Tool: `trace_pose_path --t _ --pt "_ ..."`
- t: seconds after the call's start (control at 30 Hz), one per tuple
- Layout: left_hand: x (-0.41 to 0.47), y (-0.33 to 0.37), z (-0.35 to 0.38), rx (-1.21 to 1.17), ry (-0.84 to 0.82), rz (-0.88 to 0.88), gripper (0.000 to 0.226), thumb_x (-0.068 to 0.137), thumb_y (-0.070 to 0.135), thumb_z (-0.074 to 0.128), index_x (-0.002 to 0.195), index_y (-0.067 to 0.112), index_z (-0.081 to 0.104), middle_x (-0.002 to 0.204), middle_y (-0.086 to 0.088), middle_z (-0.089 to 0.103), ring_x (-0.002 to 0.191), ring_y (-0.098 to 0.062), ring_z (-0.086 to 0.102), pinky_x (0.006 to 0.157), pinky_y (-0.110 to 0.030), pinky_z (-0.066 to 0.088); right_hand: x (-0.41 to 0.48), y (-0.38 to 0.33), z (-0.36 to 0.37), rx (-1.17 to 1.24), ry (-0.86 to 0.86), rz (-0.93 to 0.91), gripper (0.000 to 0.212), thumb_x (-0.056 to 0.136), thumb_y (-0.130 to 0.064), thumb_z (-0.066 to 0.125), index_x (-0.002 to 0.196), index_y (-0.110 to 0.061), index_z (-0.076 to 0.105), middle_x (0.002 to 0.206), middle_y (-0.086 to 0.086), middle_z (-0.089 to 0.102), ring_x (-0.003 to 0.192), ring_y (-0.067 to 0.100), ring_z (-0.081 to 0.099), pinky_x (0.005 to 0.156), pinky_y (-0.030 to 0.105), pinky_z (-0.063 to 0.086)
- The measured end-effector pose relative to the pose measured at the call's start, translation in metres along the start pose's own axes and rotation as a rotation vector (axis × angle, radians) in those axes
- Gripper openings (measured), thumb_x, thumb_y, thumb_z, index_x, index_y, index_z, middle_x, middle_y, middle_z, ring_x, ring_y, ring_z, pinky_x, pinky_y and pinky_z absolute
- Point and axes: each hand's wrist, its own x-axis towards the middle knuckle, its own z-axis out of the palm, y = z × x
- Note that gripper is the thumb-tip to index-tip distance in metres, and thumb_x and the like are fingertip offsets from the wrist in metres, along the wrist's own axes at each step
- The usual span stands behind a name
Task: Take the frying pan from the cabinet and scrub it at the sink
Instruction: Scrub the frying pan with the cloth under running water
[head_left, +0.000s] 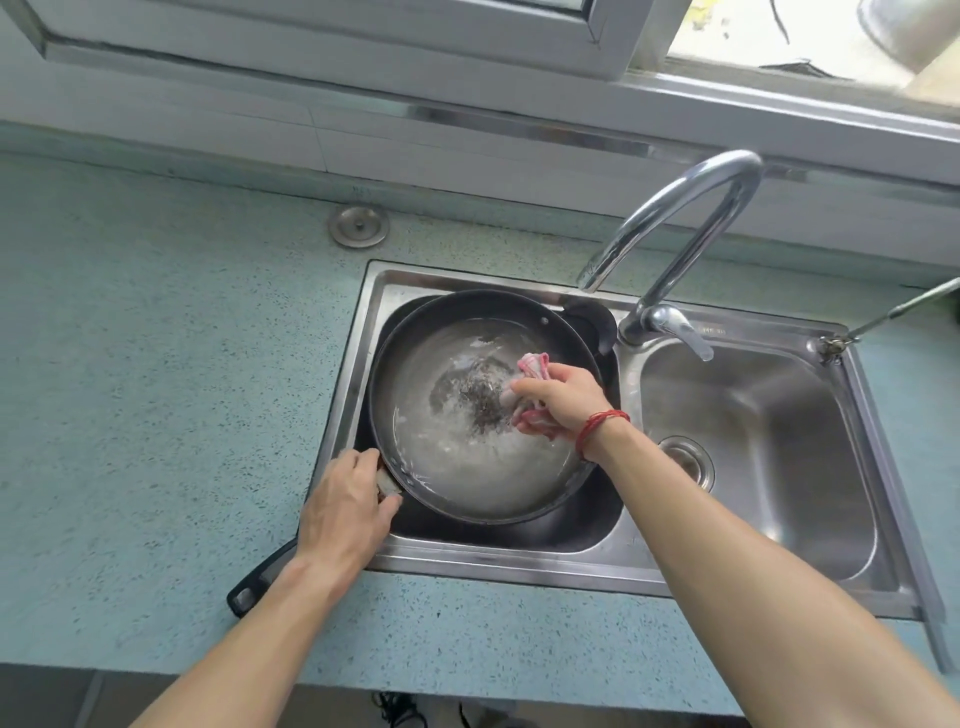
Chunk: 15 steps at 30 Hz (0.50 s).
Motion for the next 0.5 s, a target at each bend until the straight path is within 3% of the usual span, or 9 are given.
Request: trace_pose_path --t 0.1,0.2,0.27,0.37,0.5 --pt "0.003 0.009 -0.012 -0.028 0.020 -0.014 0.054 0.086 0.034 0.071 0.131 0.011 0.053 0.116 -0.003 0.057 0.106 -0.018 0.055 0.084 -0.031 0.049 -0.013 -0.009 0.007 0.132 -0.033 0.001 0.023 0.093 -0.024 0.066 0.087 -0.003 0.071 0.080 0.011 0.074 0.066 0.024 0.065 0.064 0.037 0.059" --pt "0.007 0.021 -0.023 -0.085 0.036 -0.012 0.061 0.086 0.036 0.070 0.137 0.010 0.048 0.125 -0.004 0.056 0.114 -0.021 0.054 0.092 -0.034 0.047 -0.022 -0.016 0.012 0.392 -0.189 0.060 0.024 0.094 -0.033 0.064 0.078 -0.017 0.058 0.073 0.001 0.051 0.062 0.012 0.047 0.061 0.031 0.044" --pt "0.011 0.032 -0.027 -0.165 0.050 0.029 0.058 0.086 0.032 0.071 0.135 0.008 0.051 0.123 -0.005 0.058 0.113 -0.021 0.055 0.093 -0.032 0.045 -0.031 -0.022 0.013 0.501 -0.232 0.072 0.021 0.097 -0.036 0.059 0.084 -0.021 0.051 0.075 -0.004 0.039 0.065 0.009 0.038 0.058 0.025 0.041" --pt "0.016 0.059 -0.035 -0.380 0.085 0.103 0.047 0.087 0.029 0.070 0.129 0.012 0.058 0.117 -0.003 0.061 0.107 -0.016 0.058 0.094 -0.029 0.046 -0.048 -0.025 0.015 0.422 -0.146 0.036 0.020 0.098 -0.039 0.057 0.093 -0.020 0.054 0.078 0.002 0.048 0.065 0.016 0.048 0.057 0.030 0.052" --pt "0.021 0.096 -0.048 -0.647 0.070 0.122 0.034 0.088 0.032 0.068 0.120 0.020 0.066 0.110 0.005 0.067 0.100 -0.009 0.062 0.092 -0.032 0.052 -0.061 -0.028 0.020 0.266 -0.024 0.003 0.036 0.094 -0.049 0.060 0.096 -0.015 0.073 0.097 0.012 0.074 0.079 0.029 0.069 0.077 0.047 0.056"
